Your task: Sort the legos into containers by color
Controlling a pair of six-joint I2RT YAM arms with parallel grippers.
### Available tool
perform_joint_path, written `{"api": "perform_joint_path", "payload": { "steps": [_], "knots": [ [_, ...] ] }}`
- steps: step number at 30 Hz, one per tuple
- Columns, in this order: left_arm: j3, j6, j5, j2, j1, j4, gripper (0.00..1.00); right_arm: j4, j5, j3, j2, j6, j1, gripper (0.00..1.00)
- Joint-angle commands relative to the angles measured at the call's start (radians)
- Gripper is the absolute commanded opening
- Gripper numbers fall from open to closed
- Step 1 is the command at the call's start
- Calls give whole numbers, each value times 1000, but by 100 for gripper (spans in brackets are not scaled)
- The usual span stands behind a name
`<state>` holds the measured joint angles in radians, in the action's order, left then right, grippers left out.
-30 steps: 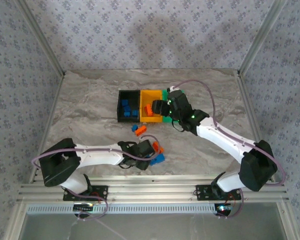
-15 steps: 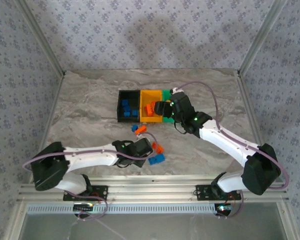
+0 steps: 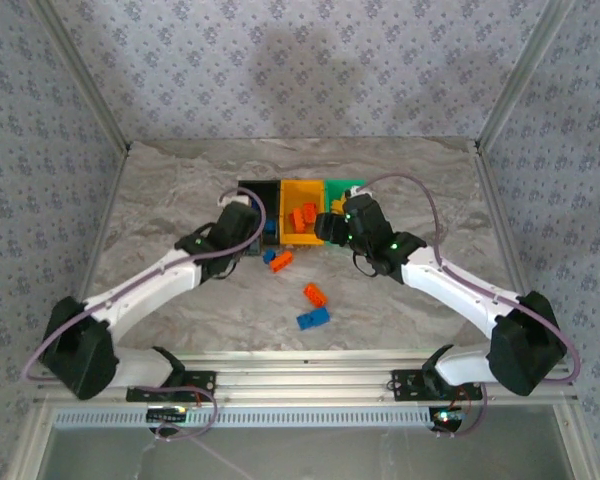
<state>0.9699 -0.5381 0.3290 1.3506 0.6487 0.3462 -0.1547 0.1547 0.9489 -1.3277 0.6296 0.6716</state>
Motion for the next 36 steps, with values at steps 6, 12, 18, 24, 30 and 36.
{"api": "perform_joint_path", "payload": {
  "steps": [6,12,18,24,30,36],
  "knots": [
    [260,34,-43,293,-115,-69,25,-57,23,-69,78,33,1,74],
    [398,24,-56,444,-138,-50,28,-82,-11,-112,114,38,8,74],
    [522,27,-65,555,-148,20,39,-156,-33,-146,120,38,60,75],
    [506,-1,-121,489,-141,5,66,-191,-57,-186,112,34,122,75],
    [351,-42,-161,260,-85,-69,91,-175,-95,-195,54,7,172,76],
    [117,-82,-164,-21,29,-108,100,-152,-131,-125,-105,-66,204,77]
  ]
}}
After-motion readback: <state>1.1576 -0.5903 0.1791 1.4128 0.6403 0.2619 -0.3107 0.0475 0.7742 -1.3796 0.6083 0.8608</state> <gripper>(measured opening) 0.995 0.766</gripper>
